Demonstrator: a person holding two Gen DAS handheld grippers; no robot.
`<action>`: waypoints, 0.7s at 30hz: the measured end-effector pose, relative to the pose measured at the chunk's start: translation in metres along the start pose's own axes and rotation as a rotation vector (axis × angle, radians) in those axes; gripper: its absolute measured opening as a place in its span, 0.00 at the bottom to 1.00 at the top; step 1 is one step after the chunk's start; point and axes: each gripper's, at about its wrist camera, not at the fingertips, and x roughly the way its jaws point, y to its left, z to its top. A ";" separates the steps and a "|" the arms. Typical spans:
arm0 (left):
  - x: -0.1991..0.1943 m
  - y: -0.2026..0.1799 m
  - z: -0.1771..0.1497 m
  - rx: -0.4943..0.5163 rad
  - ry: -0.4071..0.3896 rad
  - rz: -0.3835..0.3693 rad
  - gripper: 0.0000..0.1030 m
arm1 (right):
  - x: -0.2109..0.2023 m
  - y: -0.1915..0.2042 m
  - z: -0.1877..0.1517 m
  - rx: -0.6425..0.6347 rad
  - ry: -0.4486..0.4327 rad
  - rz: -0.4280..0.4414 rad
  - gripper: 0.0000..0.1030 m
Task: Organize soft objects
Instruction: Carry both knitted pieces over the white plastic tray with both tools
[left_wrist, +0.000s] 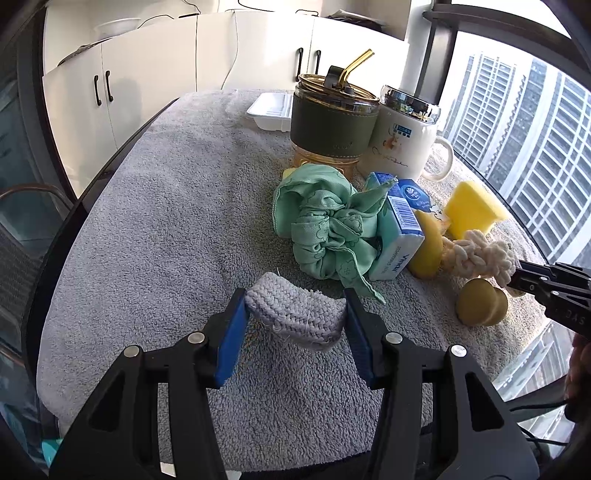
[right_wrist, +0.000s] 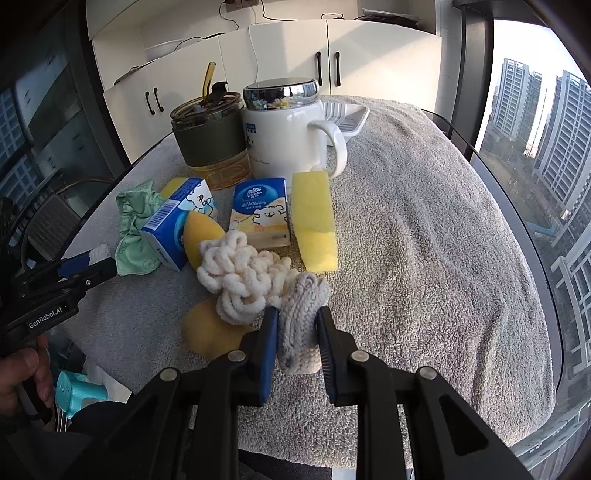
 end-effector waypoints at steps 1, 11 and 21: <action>0.000 0.001 -0.001 0.000 -0.001 0.000 0.47 | -0.002 -0.001 0.000 0.002 -0.002 -0.002 0.23; -0.007 0.007 -0.003 -0.014 -0.020 0.004 0.47 | -0.017 -0.010 0.006 -0.010 -0.041 -0.094 0.23; -0.017 0.026 0.020 -0.036 -0.051 0.017 0.47 | -0.019 -0.023 0.024 -0.006 -0.057 -0.086 0.23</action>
